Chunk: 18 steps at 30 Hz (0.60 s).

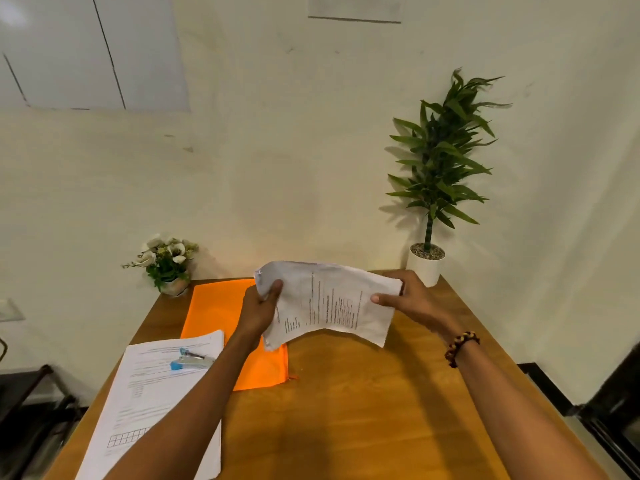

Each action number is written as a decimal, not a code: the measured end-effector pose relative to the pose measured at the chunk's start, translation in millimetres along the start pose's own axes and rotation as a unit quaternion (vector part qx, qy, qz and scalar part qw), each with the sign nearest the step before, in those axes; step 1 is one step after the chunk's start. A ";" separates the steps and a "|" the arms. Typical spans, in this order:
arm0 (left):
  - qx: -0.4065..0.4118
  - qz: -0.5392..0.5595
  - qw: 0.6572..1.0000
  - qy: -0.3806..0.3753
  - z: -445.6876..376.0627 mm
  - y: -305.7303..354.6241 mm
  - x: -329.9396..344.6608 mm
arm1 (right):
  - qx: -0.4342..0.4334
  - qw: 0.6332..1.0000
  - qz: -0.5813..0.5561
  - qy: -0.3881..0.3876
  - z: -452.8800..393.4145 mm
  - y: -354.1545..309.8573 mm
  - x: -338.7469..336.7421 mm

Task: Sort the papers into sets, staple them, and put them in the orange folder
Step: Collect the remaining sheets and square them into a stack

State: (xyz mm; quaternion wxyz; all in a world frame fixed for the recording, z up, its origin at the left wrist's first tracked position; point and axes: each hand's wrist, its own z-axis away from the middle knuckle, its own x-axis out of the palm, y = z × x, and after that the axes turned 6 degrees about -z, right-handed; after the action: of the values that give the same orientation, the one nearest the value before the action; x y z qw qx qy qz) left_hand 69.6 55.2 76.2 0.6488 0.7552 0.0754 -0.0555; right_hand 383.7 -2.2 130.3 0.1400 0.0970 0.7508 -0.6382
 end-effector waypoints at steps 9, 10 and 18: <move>0.004 0.045 0.999 0.000 19.6 -8.9 34.9 | 0.011 0.980 -0.152 0.127 14.6 32.8 48.9; 0.009 0.045 0.999 -0.002 21.1 -10.9 37.7 | 0.007 0.979 -0.145 0.146 13.3 35.4 52.5; -0.022 -0.080 0.992 -0.094 33.0 -51.6 56.4 | 0.129 0.964 -0.046 0.227 20.7 86.4 76.2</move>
State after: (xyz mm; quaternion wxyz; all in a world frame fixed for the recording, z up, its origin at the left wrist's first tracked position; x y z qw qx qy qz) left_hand 115.8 32.5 10.7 0.6629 0.7238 0.0758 -0.1760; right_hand 341.7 -10.7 21.4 -0.0767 0.2221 0.6776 -0.6969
